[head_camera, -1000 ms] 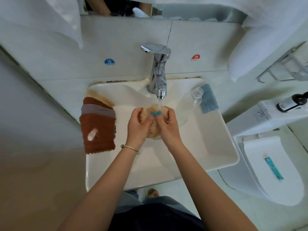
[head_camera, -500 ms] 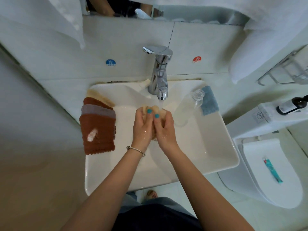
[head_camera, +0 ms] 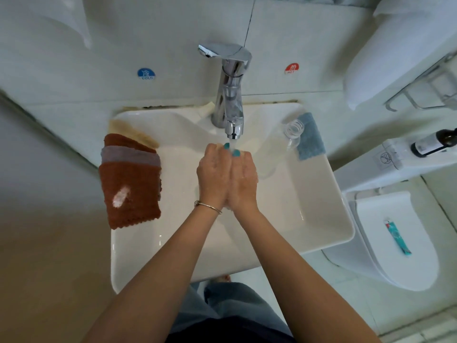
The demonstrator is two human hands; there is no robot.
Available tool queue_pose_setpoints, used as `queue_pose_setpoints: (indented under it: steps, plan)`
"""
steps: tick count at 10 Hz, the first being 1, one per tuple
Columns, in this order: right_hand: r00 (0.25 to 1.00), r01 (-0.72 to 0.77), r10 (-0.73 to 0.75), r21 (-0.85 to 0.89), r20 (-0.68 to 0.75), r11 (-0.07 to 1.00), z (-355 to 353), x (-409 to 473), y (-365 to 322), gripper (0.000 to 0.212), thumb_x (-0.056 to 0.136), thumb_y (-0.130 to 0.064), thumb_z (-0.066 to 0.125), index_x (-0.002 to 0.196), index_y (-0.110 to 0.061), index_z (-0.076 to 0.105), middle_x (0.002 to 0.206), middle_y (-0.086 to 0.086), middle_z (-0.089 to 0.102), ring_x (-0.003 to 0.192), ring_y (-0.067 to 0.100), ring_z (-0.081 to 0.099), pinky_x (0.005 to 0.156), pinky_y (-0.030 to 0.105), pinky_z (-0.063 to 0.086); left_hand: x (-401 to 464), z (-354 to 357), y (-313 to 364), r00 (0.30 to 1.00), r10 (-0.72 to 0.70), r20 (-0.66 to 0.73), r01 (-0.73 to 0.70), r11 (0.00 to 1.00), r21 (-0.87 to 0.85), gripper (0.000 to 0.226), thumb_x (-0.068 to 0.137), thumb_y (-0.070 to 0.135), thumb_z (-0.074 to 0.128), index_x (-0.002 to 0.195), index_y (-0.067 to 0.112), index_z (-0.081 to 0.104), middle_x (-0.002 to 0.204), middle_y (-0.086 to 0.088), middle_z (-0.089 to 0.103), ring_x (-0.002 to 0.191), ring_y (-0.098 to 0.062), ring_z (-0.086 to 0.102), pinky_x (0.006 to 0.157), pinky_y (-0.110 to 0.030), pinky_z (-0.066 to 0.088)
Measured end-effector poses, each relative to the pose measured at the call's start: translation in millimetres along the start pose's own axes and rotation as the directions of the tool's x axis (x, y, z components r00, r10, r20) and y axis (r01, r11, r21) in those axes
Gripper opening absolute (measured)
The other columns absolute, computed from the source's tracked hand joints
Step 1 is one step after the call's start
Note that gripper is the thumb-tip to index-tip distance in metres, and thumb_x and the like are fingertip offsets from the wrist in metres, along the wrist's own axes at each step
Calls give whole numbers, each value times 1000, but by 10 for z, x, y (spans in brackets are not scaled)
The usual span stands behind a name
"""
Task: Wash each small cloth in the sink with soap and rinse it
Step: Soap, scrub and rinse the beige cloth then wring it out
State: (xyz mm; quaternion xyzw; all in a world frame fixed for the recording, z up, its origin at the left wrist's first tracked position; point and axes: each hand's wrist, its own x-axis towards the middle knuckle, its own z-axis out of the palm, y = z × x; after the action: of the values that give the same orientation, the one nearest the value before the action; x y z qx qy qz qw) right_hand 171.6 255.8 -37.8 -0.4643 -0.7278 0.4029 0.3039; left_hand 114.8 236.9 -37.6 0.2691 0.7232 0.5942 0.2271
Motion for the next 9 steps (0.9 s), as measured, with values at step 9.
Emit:
queue_pose_setpoints:
  steps: [9]
  plan:
    - [885,-416,253,421,390,806,-336,-213,-76,31,99,-28,54,126,-25,39,109,-1,63,82,2,68,67,24,58,-220,-132,235,933,-360,-9,325,853,-408,12,92,39,62,88,27,62,86,6,69,83,-10,67,79,-31,56]
